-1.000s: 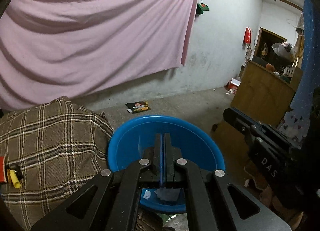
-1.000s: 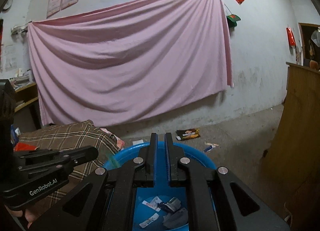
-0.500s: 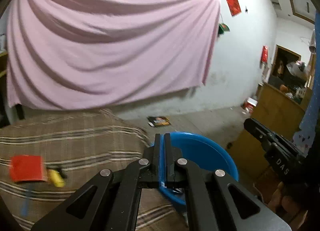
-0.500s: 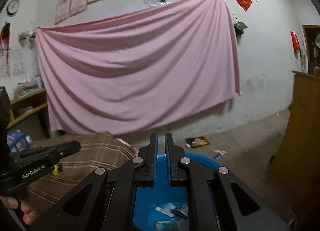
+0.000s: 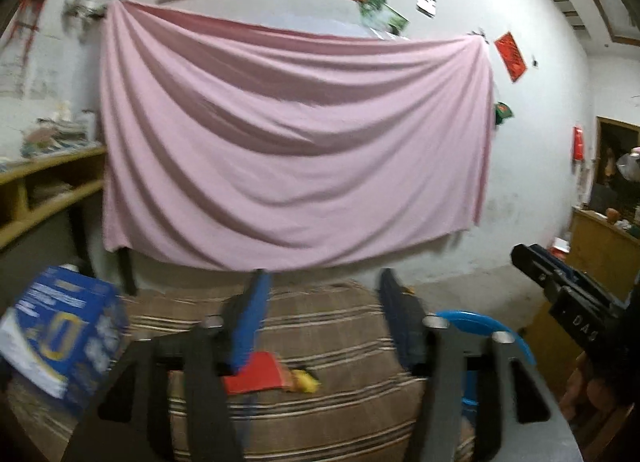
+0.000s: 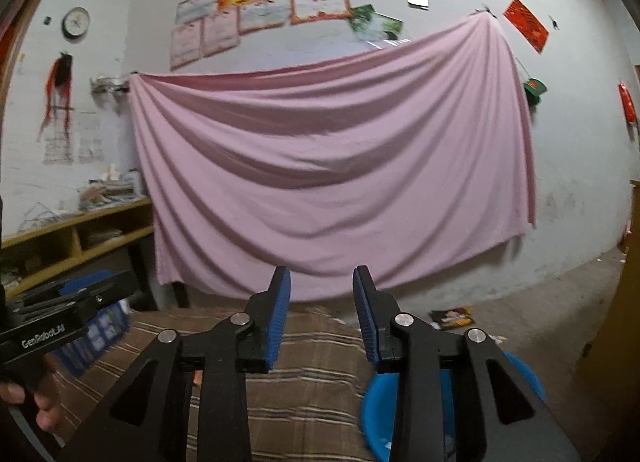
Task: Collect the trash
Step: 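Move both tools back over the bed toward the yellow cylinder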
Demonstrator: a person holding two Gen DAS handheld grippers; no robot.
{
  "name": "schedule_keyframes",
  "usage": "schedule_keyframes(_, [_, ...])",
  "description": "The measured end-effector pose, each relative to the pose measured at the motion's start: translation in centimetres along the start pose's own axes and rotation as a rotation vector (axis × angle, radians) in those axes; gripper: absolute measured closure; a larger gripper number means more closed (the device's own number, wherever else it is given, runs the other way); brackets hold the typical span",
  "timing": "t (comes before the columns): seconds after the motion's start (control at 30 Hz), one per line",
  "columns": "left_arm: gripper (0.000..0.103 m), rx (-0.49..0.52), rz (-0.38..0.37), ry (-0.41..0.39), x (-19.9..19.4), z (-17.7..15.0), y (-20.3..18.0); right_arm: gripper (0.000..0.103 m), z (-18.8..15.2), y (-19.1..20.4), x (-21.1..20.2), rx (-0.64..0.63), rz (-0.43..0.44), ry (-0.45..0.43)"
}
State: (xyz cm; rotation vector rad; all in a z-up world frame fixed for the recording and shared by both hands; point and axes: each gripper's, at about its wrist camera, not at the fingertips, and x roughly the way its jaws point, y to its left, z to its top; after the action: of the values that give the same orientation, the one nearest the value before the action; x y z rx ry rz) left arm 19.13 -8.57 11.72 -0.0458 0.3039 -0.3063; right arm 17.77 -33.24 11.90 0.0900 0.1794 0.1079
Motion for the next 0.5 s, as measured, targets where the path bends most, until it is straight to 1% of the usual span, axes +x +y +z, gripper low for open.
schedule_keyframes(0.03, [0.025,-0.004,0.027,-0.021,-0.8,-0.1,0.9,0.055,0.0,0.6,0.0,-0.001,0.011,-0.008])
schedule_keyframes(0.07, [0.018,-0.01,0.044,-0.038,-1.5,-0.1,1.9,0.05,0.1,1.2,0.1,-0.004,0.021,-0.018])
schedule_keyframes(0.1, [0.007,-0.018,0.056,-0.052,-2.1,-0.3,2.7,0.039,0.1,1.9,0.0,-0.007,0.033,-0.029])
schedule_keyframes(0.13, [0.002,-0.03,0.073,-0.07,-2.7,-0.5,3.7,0.027,0.0,2.3,0.0,-0.008,0.044,-0.038])
schedule_keyframes(0.2, [0.002,-0.047,0.097,-0.102,-3.6,-1.1,5.2,0.019,-0.2,3.3,-0.1,-0.01,0.068,-0.059])
schedule_keyframes(0.27, [0.002,-0.064,0.117,-0.111,-4.1,-1.6,6.6,0.011,-0.6,4.2,-0.1,-0.016,0.09,-0.078])
schedule_keyframes(0.3, [0.002,-0.072,0.128,-0.112,-4.4,-2.0,7.2,0.003,-0.7,4.6,0.0,-0.022,0.099,-0.082])
schedule_keyframes(0.33, [0.002,-0.074,0.136,-0.115,-4.2,-2.0,7.7,0.0,-0.9,5.2,0.2,-0.025,0.109,-0.088])
schedule_keyframes(0.4, [0.002,-0.079,0.152,-0.126,-4.5,-2.6,8.4,0.0,-1.2,5.8,0.2,-0.03,0.131,-0.098])
schedule_keyframes(0.5, [0.002,-0.084,0.165,-0.117,-4.7,-3.4,9.0,0.0,-1.9,6.8,0.7,-0.052,0.153,-0.1])
